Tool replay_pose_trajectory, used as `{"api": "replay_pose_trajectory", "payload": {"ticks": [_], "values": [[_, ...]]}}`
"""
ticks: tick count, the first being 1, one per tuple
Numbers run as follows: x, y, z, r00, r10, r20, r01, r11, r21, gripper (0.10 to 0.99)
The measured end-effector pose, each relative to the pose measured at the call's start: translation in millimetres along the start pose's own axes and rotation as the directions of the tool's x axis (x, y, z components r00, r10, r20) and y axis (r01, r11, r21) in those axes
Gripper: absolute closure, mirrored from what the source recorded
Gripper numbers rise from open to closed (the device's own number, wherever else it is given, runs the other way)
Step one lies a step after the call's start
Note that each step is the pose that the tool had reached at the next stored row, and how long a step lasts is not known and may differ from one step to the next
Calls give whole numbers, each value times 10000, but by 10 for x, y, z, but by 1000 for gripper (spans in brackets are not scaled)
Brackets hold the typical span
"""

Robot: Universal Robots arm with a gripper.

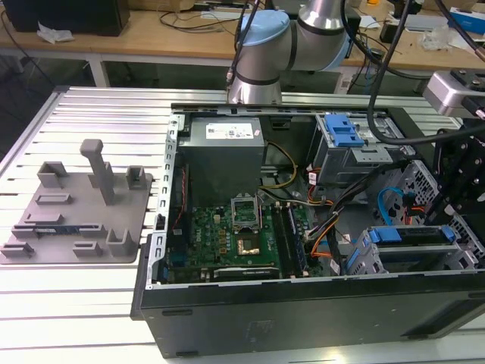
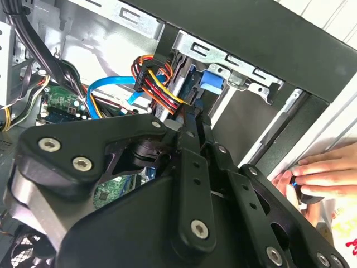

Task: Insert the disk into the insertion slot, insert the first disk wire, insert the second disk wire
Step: 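Insert the first disk wire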

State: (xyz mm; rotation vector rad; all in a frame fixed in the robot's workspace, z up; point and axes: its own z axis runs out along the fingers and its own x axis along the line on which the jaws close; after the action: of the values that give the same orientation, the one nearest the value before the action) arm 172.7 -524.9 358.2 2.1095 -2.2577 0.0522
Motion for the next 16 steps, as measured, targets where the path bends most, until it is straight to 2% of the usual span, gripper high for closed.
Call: {"api": "replay_pose_trajectory", "payload": {"ticks": [16], "values": [[-15, 7, 39, 10000, 1, 2, -1, 10000, -1, 922]]}}
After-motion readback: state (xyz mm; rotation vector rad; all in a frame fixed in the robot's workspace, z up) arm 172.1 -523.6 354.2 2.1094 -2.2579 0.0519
